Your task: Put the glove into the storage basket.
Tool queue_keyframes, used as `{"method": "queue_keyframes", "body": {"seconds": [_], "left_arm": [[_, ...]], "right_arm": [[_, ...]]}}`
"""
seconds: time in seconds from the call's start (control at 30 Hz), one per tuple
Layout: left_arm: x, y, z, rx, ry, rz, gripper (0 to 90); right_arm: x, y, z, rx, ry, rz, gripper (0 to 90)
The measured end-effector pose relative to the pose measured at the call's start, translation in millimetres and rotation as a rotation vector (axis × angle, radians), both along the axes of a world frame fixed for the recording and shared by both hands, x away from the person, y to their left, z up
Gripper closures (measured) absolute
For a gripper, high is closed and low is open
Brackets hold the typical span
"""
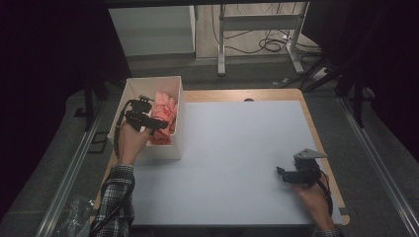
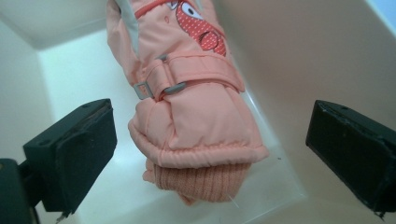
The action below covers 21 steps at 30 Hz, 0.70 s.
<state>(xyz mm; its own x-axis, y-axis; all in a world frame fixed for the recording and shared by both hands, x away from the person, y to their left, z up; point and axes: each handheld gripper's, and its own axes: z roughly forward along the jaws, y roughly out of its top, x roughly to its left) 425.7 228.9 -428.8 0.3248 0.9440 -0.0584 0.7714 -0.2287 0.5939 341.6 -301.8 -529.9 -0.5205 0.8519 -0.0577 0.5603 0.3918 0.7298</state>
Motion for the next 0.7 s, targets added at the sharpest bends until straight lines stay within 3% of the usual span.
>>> {"method": "queue_keyframes", "body": {"seconds": [0.7], "left_arm": [[-31.8,-0.9,7.5,-0.015,-0.099,-0.067,1.8]], "right_arm": [[-0.1,0.0,0.0,0.000,-0.001,0.000,16.9]]}}
